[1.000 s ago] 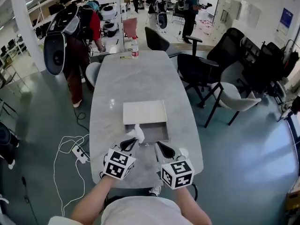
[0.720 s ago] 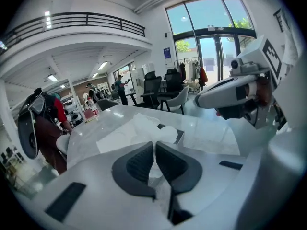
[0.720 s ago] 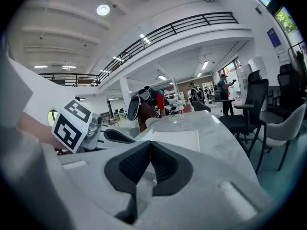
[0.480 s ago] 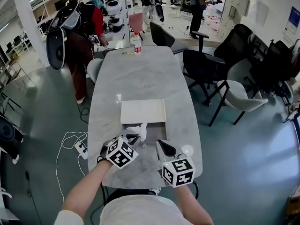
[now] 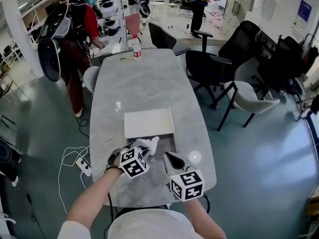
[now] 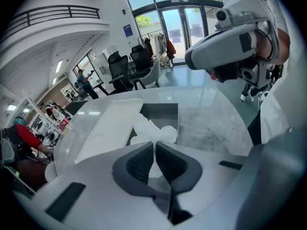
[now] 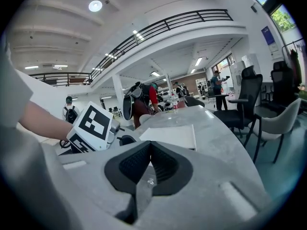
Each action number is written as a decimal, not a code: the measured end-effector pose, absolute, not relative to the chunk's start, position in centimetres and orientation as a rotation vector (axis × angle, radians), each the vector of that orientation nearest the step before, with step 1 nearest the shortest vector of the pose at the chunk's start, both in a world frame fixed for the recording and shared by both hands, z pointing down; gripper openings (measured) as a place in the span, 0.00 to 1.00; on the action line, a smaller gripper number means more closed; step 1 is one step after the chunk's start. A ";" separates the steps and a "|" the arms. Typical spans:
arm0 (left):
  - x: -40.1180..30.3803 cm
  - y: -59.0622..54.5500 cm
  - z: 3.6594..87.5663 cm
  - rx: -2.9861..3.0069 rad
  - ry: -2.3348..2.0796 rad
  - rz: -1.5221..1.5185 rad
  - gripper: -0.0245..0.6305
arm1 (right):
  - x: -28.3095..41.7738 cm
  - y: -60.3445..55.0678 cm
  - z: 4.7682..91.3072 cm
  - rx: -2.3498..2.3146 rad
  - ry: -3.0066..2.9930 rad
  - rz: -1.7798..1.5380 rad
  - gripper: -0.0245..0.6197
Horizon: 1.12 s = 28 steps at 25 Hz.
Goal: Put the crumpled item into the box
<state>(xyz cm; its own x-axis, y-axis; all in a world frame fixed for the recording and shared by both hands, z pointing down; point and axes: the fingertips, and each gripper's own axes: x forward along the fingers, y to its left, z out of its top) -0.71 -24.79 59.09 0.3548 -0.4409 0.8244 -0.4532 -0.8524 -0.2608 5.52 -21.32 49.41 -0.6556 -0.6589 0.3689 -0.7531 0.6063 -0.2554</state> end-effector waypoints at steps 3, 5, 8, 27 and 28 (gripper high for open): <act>-0.7 -25.2 60.0 2.579 -0.779 1.593 0.07 | 5.5 -21.5 49.4 1.192 -2.575 0.574 0.05; -0.8 -25.3 60.5 2.581 -0.737 1.620 0.07 | 5.5 -21.5 49.4 1.217 -2.556 0.580 0.05; -0.7 -25.5 61.3 2.579 -0.684 1.649 0.07 | 5.8 -21.6 49.5 1.249 -2.532 0.588 0.05; -0.4 -26.8 63.5 2.579 -0.594 1.626 0.07 | 6.4 -22.2 50.1 1.325 -2.471 0.598 0.05; -0.4 -26.8 63.5 2.577 -0.590 1.625 0.07 | 6.4 -22.2 50.1 1.323 -2.472 0.599 0.05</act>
